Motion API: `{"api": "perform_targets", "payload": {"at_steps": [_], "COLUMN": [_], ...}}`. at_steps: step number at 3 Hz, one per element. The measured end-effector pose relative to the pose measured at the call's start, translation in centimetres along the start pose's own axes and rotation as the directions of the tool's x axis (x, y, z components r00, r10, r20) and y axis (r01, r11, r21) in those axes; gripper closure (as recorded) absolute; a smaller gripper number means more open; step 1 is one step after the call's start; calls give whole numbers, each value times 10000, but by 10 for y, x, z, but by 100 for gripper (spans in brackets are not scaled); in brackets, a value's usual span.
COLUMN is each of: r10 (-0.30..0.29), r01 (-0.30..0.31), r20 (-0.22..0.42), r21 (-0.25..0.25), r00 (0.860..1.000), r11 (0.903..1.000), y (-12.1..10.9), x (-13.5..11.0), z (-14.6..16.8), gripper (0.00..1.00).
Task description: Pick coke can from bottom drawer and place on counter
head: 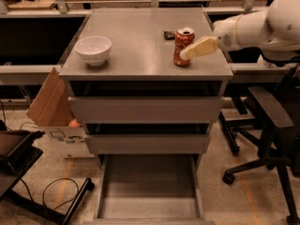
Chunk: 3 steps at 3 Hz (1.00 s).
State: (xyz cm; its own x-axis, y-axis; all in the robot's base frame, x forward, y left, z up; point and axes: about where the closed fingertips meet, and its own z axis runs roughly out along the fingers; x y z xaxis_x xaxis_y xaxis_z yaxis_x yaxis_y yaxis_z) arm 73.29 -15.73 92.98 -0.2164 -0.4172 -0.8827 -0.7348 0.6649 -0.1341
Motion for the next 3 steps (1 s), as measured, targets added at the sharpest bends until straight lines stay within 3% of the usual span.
{"api": "perform_targets", "payload": {"at_steps": [1,2,3], "r10": [-941,-2063,-3132], "r01": [938,2026,3089], "r20": [-119,-665,-887], "r21": [-255,-585,-595], "r00": [9955,9762,9455], "r11": [9953,9775,9492], "y": [31,65,100], "x": [-22,-29,-34], "z": [-81,-147,-199], "gripper": [0,0,0]}}
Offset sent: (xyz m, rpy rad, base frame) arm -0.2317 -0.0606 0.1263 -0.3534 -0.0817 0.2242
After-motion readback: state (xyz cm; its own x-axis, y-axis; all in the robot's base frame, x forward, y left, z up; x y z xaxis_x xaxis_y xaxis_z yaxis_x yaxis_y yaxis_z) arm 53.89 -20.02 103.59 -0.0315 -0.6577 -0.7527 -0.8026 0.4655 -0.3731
